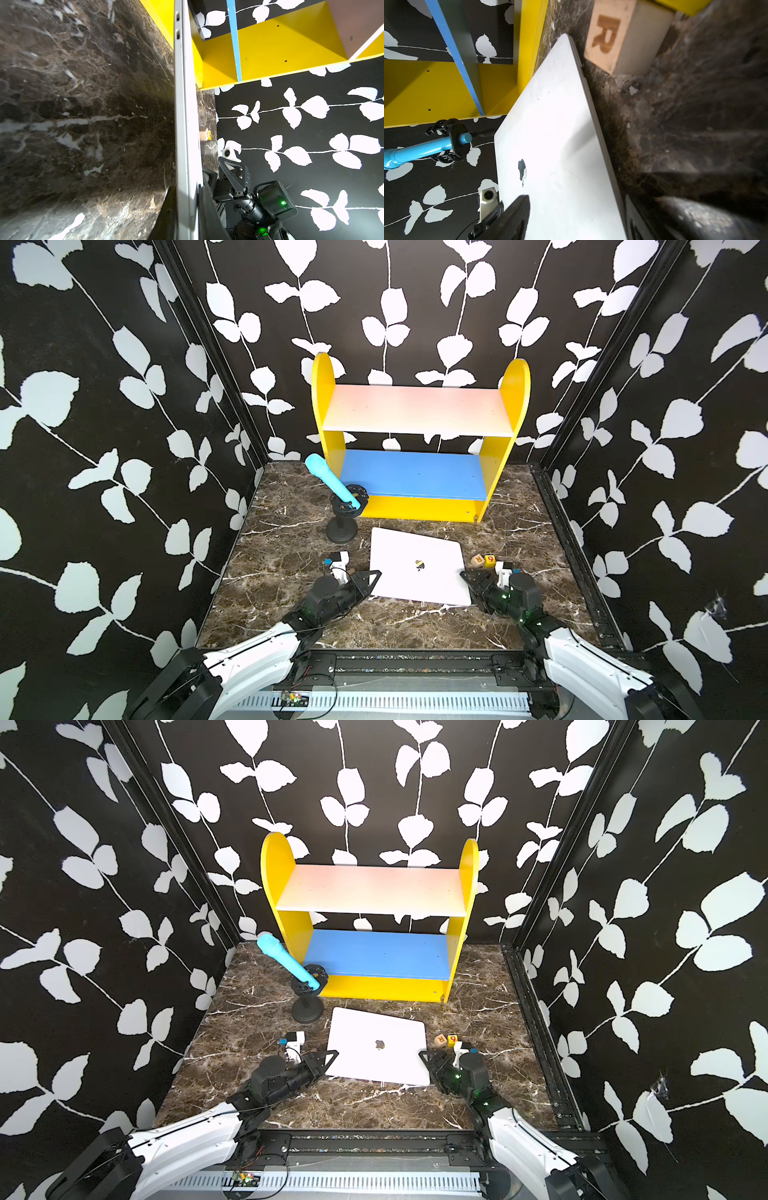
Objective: Close the laptop lid and set it aside
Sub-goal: Pick up the laptop from the center of the board, then place the laptop on the shelf.
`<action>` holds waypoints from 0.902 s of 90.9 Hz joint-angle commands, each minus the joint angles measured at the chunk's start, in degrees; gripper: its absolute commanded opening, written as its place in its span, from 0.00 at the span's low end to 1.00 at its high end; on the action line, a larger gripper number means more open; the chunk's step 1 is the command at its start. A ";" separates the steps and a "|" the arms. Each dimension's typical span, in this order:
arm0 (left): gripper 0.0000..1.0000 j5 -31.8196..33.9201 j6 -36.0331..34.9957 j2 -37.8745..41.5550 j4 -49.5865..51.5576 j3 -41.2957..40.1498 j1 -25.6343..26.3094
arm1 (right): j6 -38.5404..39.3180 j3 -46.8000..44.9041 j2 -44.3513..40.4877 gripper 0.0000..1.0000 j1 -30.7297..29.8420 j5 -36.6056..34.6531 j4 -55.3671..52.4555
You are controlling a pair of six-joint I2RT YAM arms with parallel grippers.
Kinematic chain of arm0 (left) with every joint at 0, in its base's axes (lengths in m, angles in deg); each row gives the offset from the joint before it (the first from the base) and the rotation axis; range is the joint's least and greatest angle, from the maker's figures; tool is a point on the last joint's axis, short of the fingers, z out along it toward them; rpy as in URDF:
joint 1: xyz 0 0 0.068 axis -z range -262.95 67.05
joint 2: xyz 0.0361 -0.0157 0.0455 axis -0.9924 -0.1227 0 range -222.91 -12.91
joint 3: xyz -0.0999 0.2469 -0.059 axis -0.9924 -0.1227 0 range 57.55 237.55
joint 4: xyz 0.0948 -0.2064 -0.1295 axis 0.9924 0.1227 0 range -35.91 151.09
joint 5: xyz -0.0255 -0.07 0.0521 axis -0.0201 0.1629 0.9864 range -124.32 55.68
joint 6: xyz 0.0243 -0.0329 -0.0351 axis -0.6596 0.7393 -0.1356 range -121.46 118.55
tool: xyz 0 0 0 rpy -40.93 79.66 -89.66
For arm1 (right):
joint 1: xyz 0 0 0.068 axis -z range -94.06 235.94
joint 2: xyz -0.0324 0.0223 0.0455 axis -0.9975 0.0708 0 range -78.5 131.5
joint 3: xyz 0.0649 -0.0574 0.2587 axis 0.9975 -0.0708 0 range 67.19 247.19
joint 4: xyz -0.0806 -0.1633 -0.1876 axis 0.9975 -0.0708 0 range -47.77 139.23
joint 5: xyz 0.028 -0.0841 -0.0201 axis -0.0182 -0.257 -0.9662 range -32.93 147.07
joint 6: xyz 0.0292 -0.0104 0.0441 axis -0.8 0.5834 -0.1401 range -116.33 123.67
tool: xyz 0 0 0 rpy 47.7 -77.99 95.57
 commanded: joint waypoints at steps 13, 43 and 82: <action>0.00 -11.62 -2.92 -0.02 -1.98 0.33 2.15 | -1.69 10.95 -1.17 0.68 -6.47 19.25 24.28; 0.00 -6.47 2.36 14.18 2.19 -0.24 2.15 | 5.03 11.46 -4.94 0.72 -5.42 17.85 9.41; 0.00 -3.28 5.77 23.28 3.26 1.82 2.14 | 7.65 9.96 -4.59 0.73 -0.91 18.65 4.22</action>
